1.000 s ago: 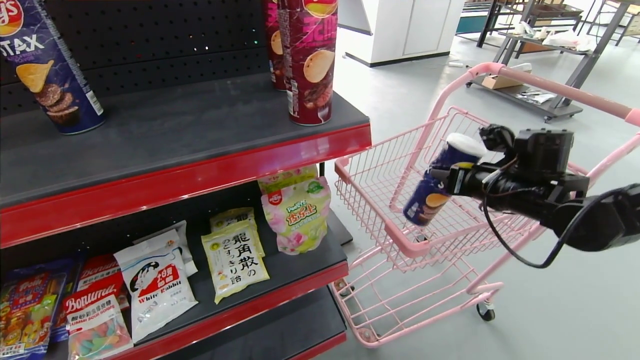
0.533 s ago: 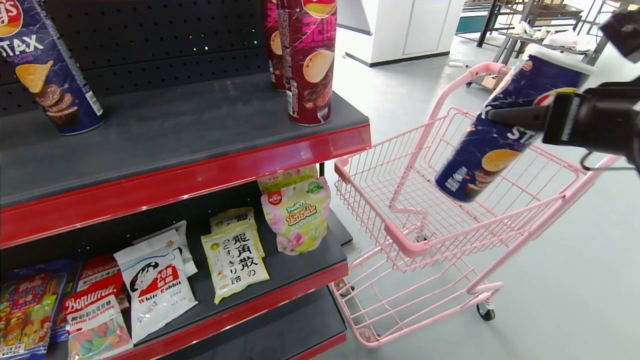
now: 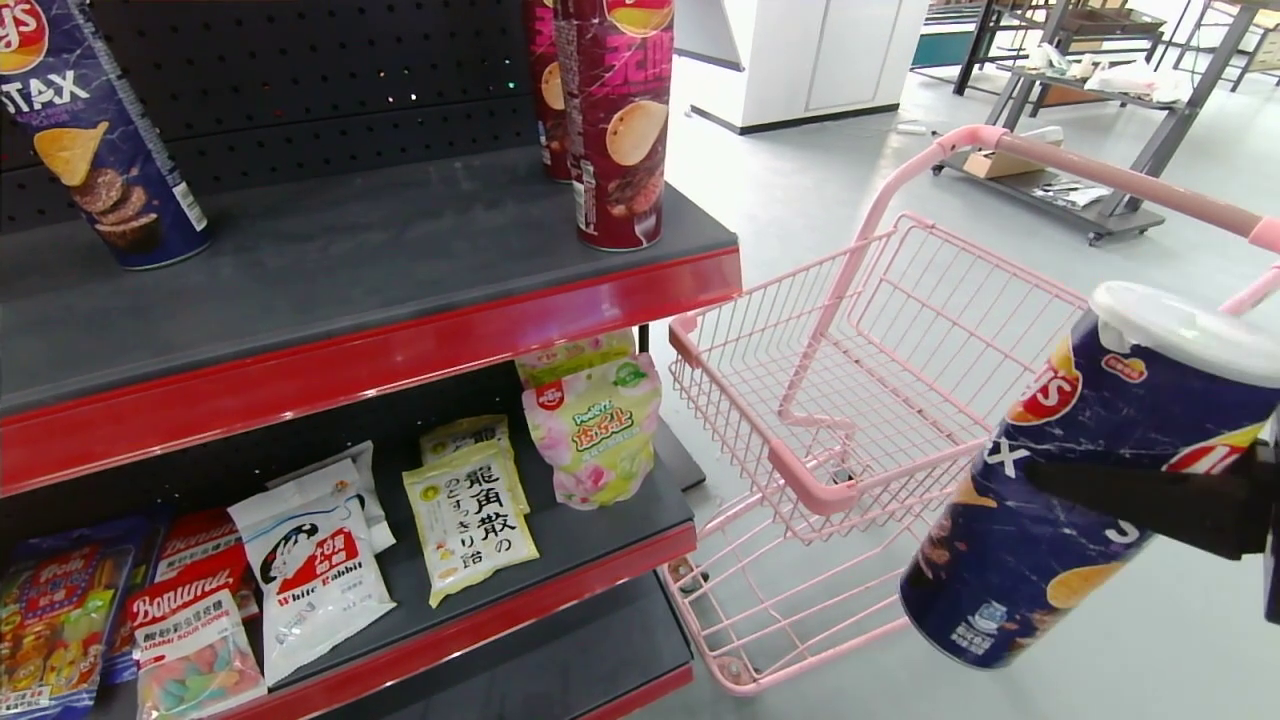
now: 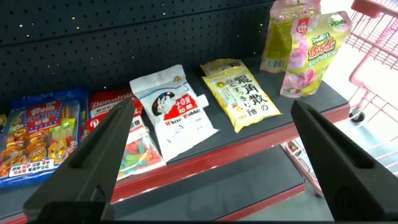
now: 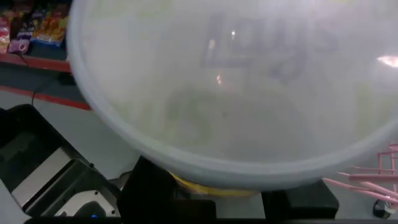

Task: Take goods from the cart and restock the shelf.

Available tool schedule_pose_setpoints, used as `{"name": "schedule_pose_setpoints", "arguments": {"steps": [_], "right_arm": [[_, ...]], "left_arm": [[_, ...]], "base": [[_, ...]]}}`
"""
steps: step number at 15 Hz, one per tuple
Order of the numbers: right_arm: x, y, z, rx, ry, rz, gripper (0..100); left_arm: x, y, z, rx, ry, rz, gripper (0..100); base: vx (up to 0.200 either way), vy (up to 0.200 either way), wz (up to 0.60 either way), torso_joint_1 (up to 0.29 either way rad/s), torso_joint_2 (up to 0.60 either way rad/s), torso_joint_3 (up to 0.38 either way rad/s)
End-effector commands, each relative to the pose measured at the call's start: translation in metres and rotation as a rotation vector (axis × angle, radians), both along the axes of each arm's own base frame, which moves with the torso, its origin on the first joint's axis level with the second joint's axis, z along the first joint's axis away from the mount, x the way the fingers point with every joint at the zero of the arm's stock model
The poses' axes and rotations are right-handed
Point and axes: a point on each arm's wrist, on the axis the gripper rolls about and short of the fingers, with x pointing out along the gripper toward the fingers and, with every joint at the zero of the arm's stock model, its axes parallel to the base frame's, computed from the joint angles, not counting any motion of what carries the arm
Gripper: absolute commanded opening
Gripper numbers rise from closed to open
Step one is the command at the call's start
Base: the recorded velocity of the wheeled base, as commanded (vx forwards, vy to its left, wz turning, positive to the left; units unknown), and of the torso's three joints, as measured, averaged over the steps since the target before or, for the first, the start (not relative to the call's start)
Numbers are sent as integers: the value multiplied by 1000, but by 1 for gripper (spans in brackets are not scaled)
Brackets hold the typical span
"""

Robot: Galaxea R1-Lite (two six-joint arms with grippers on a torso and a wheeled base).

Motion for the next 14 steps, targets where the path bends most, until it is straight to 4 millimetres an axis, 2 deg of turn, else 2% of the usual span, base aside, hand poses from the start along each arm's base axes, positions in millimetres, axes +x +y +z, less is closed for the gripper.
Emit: {"name": "schedule_pose_setpoints", "arguments": {"steps": [1, 6, 14], "right_arm": [[6, 4, -2, -2, -6, 7, 0], [4, 2, -5, -4, -8, 1, 0], [3, 2, -2, -21, -38, 13, 0]], "left_arm": [[0, 0, 0, 0, 1, 1, 100], [0, 0, 0, 0, 1, 1, 100], [0, 0, 0, 0, 1, 1, 100]], "base": [[0, 0, 0, 0, 0, 0], [0, 0, 0, 18, -68, -55], [0, 0, 0, 143, -482, -344]]}}
